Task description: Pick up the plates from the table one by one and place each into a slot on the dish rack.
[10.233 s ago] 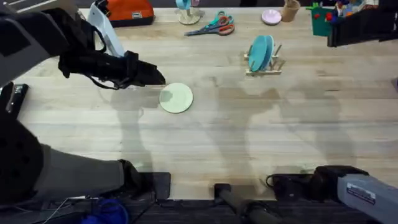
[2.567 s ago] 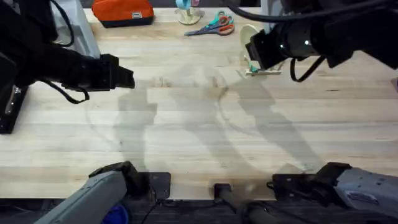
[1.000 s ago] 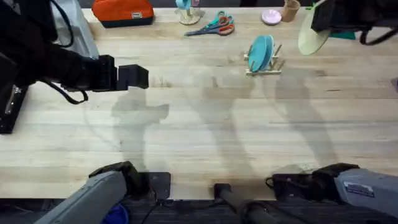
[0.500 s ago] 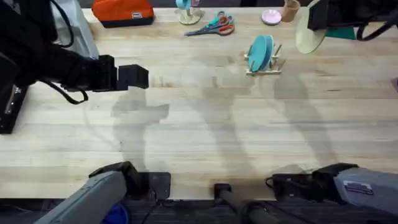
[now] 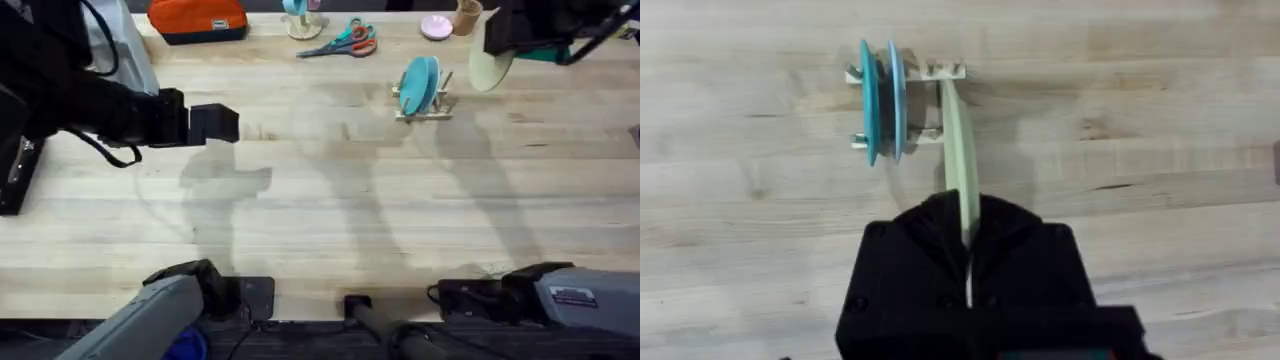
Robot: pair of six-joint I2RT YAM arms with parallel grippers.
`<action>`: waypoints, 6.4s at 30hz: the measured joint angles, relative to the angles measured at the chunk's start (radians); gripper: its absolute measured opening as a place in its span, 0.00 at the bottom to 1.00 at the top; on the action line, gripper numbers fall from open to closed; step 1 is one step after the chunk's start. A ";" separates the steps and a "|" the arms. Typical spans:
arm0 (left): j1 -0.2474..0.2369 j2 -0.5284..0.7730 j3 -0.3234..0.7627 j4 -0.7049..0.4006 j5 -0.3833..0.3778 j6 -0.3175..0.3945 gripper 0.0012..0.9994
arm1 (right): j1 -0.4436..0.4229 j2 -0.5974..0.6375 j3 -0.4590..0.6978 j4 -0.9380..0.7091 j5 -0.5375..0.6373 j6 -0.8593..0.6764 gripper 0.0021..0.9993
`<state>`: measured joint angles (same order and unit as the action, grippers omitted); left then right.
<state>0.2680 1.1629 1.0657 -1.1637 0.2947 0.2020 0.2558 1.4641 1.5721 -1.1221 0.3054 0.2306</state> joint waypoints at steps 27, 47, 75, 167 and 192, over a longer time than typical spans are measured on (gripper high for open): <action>0.000 0.000 0.000 -0.001 0.000 0.000 1.00 | 0.000 0.114 0.000 0.106 0.000 0.000 0.03; 0.000 0.000 0.000 -0.001 0.000 0.000 1.00 | -0.017 0.227 0.002 0.157 0.000 0.000 0.03; 0.000 0.000 -0.001 -0.001 0.000 0.000 1.00 | -0.024 0.294 0.004 0.202 -0.037 0.000 0.03; 0.000 0.000 -0.001 -0.003 0.000 0.000 1.00 | 0.045 -0.138 0.146 -0.232 -0.049 -0.060 0.99; 0.000 0.000 -0.001 -0.003 0.000 0.000 1.00 | 0.045 -0.635 -0.088 -0.314 -0.049 -0.060 0.99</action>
<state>0.2680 1.1629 1.0649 -1.1671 0.2944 0.2016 0.3012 0.8295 1.4837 -1.4364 0.2562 0.1707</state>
